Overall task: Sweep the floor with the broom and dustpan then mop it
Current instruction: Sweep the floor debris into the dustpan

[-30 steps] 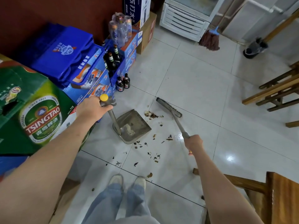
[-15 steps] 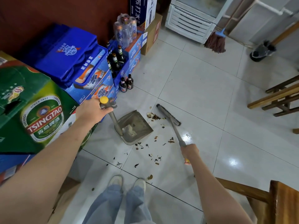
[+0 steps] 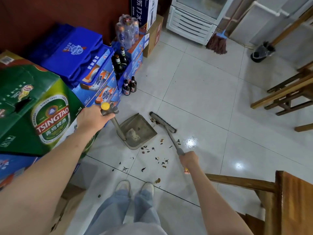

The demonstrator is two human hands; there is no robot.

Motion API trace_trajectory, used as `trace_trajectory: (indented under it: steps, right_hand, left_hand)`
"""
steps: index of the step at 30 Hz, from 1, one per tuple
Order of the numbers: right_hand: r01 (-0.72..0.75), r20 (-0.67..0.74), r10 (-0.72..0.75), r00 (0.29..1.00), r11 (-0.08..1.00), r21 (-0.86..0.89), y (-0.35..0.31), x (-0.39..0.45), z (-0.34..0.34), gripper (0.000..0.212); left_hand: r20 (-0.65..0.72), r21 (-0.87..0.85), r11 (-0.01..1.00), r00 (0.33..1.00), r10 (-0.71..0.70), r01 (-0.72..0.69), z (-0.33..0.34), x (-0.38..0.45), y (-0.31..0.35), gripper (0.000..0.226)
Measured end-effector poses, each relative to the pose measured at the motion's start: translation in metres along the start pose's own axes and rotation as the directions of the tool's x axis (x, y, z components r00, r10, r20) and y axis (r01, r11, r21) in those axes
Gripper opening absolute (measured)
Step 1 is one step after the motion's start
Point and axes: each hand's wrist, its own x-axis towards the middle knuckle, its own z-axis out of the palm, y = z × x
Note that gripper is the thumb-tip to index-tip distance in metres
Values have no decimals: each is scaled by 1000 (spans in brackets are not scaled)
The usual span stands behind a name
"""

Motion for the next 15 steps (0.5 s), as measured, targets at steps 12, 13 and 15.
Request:
trace_trajectory:
  steps: [12,13,15]
  right_hand:
    - [58,-10,-58,998,998,-27,-43,17,-8,18]
    - [63,-7,-63,998,997,-33,-46,18,-7,17]
    - [60,-16,-61,998,996,-58,-51,17,-3,21]
  left_hand:
    - [8,83,996,999,-35,34,-11,-8,-36,46]
    - [9,73,996,999,-48,47,-11,-7,-40,45]
    - [7,53,996,998,-68,68,-12,-7,-48,44]
